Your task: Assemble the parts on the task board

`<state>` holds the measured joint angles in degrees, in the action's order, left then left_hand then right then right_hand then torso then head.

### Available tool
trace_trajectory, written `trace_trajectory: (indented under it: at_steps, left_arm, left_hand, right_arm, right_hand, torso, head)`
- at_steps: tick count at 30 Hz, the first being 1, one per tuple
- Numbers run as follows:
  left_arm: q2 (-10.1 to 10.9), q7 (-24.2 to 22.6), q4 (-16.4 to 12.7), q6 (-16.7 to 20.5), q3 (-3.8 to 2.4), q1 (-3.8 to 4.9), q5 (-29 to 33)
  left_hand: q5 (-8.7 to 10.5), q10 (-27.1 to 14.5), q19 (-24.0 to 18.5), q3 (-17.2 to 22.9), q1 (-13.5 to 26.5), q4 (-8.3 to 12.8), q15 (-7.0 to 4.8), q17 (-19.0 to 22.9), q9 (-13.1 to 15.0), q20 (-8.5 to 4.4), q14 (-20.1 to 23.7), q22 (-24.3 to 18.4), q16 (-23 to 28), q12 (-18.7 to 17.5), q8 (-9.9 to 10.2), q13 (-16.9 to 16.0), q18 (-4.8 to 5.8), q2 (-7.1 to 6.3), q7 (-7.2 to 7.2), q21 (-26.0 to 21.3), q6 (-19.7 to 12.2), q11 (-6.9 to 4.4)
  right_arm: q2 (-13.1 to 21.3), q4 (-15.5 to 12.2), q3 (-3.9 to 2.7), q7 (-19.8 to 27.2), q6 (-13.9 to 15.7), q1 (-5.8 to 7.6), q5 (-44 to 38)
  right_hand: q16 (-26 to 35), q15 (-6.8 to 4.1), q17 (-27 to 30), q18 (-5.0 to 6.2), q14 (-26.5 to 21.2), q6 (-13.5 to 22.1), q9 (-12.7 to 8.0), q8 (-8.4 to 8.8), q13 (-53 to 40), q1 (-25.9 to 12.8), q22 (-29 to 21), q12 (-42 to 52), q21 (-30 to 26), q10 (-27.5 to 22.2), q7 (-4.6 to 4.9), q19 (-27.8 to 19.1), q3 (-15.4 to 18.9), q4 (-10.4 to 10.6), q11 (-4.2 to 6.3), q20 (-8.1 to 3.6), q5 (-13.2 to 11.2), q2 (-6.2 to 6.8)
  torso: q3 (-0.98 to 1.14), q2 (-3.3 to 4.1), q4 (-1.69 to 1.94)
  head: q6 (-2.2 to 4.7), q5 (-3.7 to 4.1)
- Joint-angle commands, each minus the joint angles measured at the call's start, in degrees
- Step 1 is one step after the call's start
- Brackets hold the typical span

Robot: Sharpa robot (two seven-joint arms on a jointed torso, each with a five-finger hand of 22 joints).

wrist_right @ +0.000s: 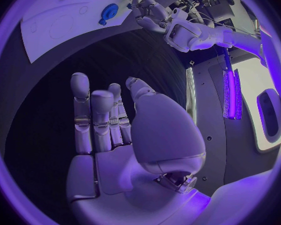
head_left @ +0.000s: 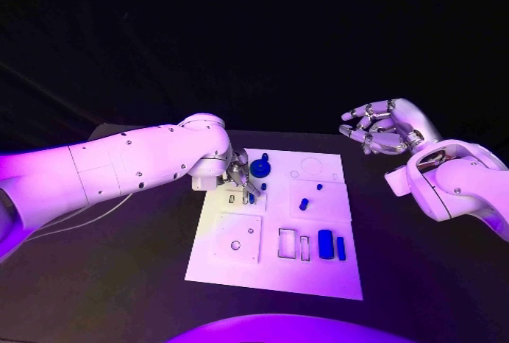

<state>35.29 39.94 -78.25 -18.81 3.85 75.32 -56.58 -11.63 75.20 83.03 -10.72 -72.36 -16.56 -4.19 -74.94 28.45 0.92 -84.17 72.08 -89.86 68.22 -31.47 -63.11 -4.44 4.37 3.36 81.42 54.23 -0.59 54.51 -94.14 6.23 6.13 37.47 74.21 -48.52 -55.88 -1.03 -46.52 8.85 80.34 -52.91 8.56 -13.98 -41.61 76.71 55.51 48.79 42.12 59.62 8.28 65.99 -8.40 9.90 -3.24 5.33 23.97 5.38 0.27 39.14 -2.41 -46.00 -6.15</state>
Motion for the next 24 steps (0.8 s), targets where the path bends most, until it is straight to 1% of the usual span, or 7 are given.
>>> trace_trajectory:
  at_steps: [1,7,9,15,20,24]
  left_arm:
    - [-0.13,3.04,-0.05,-1.08,-0.01,-0.01,0.15]
    - [-0.21,3.06,0.01,-1.28,-0.01,-0.01,0.73]
    - [-0.26,3.07,0.02,-1.44,-0.01,-0.01,0.86]
    - [-0.37,3.04,0.08,-1.84,-0.01,0.0,1.68]
    - [-0.4,3.01,0.1,-2.4,-0.01,0.01,2.38]
    - [-0.43,3.02,0.13,-2.67,-0.01,0.01,2.59]
  left_hand:
    - [0.01,-0.42,0.28,0.29,-0.83,0.16,-0.04,-15.06,0.14,0.27,-5.83,0.06,-0.14,-0.23,-0.38,-0.05,1.0,0.14,0.0,0.39,-0.58,-0.14]
    - [-0.04,-0.59,0.25,0.96,-2.18,0.21,-0.02,-15.06,0.4,0.32,-5.83,0.18,-0.14,-0.36,-0.37,0.05,1.01,0.71,0.0,0.46,-0.86,-0.14]
    - [-0.06,-0.56,0.26,1.26,-2.68,0.23,-0.02,-15.06,0.47,0.33,-5.83,0.28,-0.14,-0.29,-0.34,-0.05,1.03,0.93,0.0,0.51,-0.96,-0.14]
    - [-0.17,-0.67,0.23,3.4,-5.75,0.58,-0.06,-15.06,0.66,0.31,-5.83,0.52,-0.14,-0.37,0.03,-0.06,1.05,1.83,-0.02,0.63,-1.54,-0.19]
    - [-0.25,-0.95,0.16,5.45,-8.04,0.81,-0.03,-15.06,0.61,0.33,-5.83,0.61,-0.14,-0.72,0.65,0.22,1.05,2.15,0.07,0.68,-2.01,-0.14]
    - [-0.27,-1.07,0.16,6.84,-9.21,0.82,0.01,-15.06,0.56,0.37,-5.83,0.73,-0.14,-0.93,1.05,0.38,1.07,2.03,0.12,0.74,-2.1,-0.11]
  right_arm:
    - [-0.13,0.13,0.02,0.05,0.02,-0.08,-0.22]
    - [-0.27,0.38,0.06,-0.36,0.07,-0.14,-0.44]
    - [-0.28,0.42,0.07,-0.47,0.04,-0.14,-0.46]
    - [-0.33,0.52,0.09,-0.77,-0.07,-0.16,-0.48]
    - [-0.39,0.59,0.1,-0.9,-0.21,-0.18,-0.49]
    - [-0.44,0.62,0.11,-0.9,-0.26,-0.2,-0.49]
  right_hand:
    - [0.44,0.01,0.14,0.85,-0.39,0.38,0.09,-0.42,0.19,-0.03,-0.18,-0.28,-0.49,-0.44,-0.05,-0.4,-0.43,-0.13,0.02,-0.08,0.48,0.49]
    - [0.68,0.0,0.13,0.85,-0.25,0.47,0.08,-0.52,0.44,0.07,-0.36,-0.32,-0.77,-0.43,-0.04,-0.25,-0.63,-0.15,0.02,-0.09,1.08,0.53]
    - [0.71,0.0,0.12,0.85,-0.24,0.47,0.08,-0.54,0.46,0.08,-0.39,-0.33,-0.81,-0.43,-0.04,-0.24,-0.65,-0.15,0.02,-0.09,1.15,0.54]
    - [0.94,0.0,0.24,0.88,-0.2,0.58,0.07,-0.56,0.59,0.07,-0.57,-0.35,-1.07,-0.43,-0.02,-0.22,-0.73,-0.12,0.0,-0.1,1.44,0.59]
    - [1.02,0.01,0.27,0.88,-0.19,0.66,0.05,-0.55,0.65,0.06,-0.63,-0.35,-1.17,-0.44,0.0,-0.2,-0.76,-0.11,-0.01,-0.1,1.55,0.62]
    - [1.03,0.01,0.2,0.87,-0.15,0.7,0.04,-0.55,0.7,0.05,-0.64,-0.35,-1.19,-0.44,0.01,-0.15,-0.81,-0.09,-0.02,-0.1,1.67,0.61]
  torso:
    - [0.01,-0.03,0.05]
    - [0.04,-0.03,-0.01]
    - [0.02,-0.03,-0.01]
    - [0.03,-0.01,-0.02]
    - [0.06,-0.01,0.01]
    - [0.06,-0.03,0.0]
  head:
    - [-0.04,-0.02]
    - [-0.07,-0.08]
    - [-0.08,-0.07]
    - [-0.22,-0.09]
    - [-0.36,-0.14]
    - [-0.44,-0.2]
